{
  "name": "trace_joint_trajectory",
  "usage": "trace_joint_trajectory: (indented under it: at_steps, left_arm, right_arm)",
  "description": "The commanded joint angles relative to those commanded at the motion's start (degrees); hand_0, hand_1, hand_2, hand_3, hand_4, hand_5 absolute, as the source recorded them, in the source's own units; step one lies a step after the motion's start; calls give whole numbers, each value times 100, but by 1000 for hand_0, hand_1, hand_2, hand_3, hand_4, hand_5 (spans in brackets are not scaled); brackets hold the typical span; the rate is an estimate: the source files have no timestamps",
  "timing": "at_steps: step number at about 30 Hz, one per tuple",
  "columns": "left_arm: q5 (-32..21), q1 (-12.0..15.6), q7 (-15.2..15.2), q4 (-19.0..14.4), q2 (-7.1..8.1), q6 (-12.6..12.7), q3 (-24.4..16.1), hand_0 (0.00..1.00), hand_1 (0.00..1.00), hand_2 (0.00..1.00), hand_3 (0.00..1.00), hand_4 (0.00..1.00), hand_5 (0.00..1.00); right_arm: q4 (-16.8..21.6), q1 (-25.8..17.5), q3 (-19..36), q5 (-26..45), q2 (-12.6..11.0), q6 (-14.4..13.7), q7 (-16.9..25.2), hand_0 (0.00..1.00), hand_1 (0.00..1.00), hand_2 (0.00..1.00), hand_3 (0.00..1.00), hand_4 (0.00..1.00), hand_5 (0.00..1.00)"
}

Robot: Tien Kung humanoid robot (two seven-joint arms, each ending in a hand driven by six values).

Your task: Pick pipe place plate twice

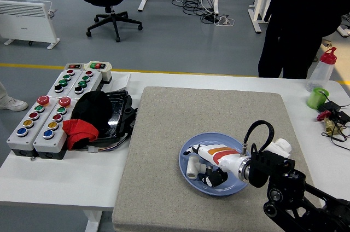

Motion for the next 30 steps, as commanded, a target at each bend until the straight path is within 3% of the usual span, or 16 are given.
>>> trace_joint_trajectory:
  at_steps: [6, 15, 20, 30]
  left_arm:
    - [82, 24, 25, -5, -7, 1, -44, 724, 768, 735, 695, 441, 998]
    - [180, 55, 48, -10, -8, 1, -96, 724, 769, 735, 694, 442, 998]
    - [221, 74, 62, -14, -6, 4, -118, 724, 769, 735, 694, 442, 998]
    - [151, 69, 42, -5, -2, -2, -74, 724, 769, 734, 695, 441, 998]
  right_arm:
    - [62, -70, 118, 6, -37, -47, 28, 979, 926, 998, 998, 750, 303]
    - [387, -225, 1016, -342, -159, -232, -8, 971, 914, 998, 980, 743, 290]
    - [-6, -308, 1672, -693, -258, -221, -282, 971, 914, 998, 980, 743, 290]
    - [-589, -536, 2362, -878, -330, -100, -553, 977, 914, 998, 973, 731, 283]
